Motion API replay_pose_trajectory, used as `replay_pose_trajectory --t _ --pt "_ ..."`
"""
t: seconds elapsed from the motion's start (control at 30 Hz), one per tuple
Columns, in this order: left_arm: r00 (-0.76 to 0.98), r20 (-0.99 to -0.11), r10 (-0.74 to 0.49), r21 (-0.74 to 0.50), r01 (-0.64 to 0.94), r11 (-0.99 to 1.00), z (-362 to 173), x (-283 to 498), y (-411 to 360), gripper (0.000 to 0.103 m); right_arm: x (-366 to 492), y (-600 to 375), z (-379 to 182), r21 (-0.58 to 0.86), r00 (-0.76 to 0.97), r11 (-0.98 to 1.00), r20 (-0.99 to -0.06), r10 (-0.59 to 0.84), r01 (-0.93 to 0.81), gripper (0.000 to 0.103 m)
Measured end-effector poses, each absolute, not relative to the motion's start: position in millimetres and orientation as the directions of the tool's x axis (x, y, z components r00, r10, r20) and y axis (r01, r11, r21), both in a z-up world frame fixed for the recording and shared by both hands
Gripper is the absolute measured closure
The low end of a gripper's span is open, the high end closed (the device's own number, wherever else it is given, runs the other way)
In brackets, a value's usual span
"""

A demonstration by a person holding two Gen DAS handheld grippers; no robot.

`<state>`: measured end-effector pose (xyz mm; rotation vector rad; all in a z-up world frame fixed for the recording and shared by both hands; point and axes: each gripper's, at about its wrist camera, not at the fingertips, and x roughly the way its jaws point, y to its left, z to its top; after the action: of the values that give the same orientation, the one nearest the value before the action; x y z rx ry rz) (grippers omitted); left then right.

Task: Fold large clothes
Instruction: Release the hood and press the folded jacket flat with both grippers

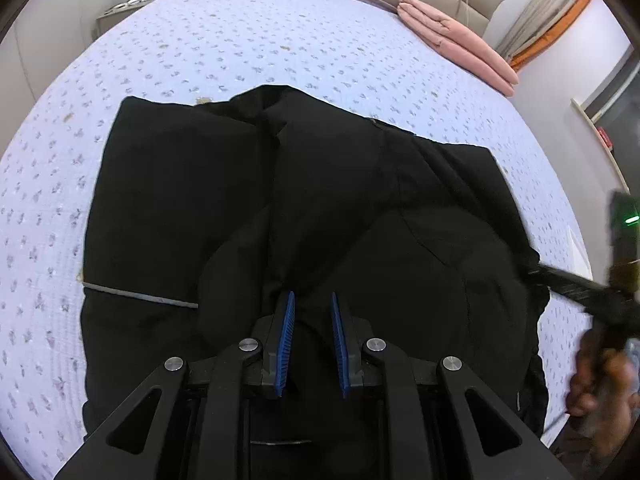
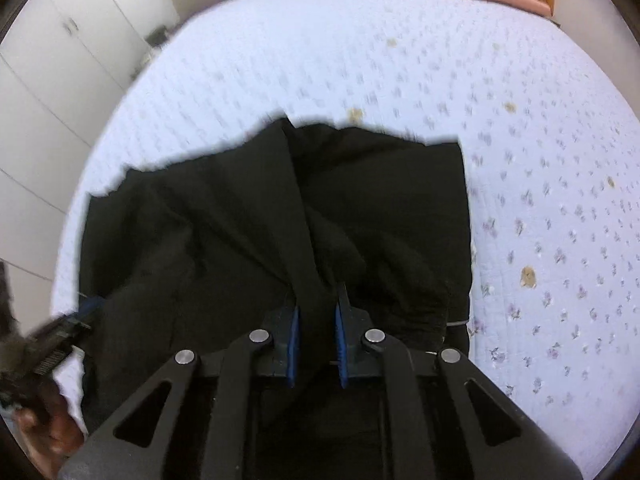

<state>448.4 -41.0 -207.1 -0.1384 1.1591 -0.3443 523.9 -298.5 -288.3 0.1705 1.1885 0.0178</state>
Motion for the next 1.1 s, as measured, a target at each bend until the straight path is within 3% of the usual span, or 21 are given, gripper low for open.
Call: replay_pose_trajectory --t 0.07,0.2,0.33,0.47,0.57,0.73,0.9,1.1 --pt "0.359 -0.872 -0.333 -0.270 0.214 0.939 -209 448 -43 0.084 527 -298 -305 0.125 0.372 0.989 -0.924 0.087 0.080 0.073" --pt "0.361 -0.874 -0.325 -0.255 0.228 0.940 -204 450 -46 0.084 528 -304 -295 0.165 0.356 0.978 -0.928 0.109 0.131 0.065" --pt "0.384 -0.848 -0.366 -0.287 0.248 0.925 -171 442 -44 0.084 514 -302 -254 0.158 0.377 0.976 -0.922 0.091 0.148 0.053" --pt "0.408 -0.811 -0.420 -0.318 0.295 0.901 -142 435 -50 0.080 498 -286 -216 0.234 0.445 0.962 -0.883 0.150 0.140 0.033" --pt "0.360 -0.840 -0.407 -0.312 0.294 0.904 -163 436 -61 0.080 494 -252 -220 0.259 0.422 0.965 -0.881 0.216 0.049 0.033" --pt "0.197 -0.910 -0.364 -0.321 0.219 0.922 -222 438 -62 0.080 493 -204 -279 0.161 0.300 0.986 -0.939 0.167 -0.044 0.043" --pt "0.265 -0.879 -0.396 -0.334 0.251 0.908 -222 431 -59 0.080 489 -203 -291 0.148 0.335 0.988 -0.930 0.154 -0.042 0.044" --pt "0.385 -0.837 -0.390 -0.264 0.339 0.903 -202 400 -57 0.080 446 -199 -278 0.121 0.431 0.988 -0.889 0.151 -0.096 0.042"
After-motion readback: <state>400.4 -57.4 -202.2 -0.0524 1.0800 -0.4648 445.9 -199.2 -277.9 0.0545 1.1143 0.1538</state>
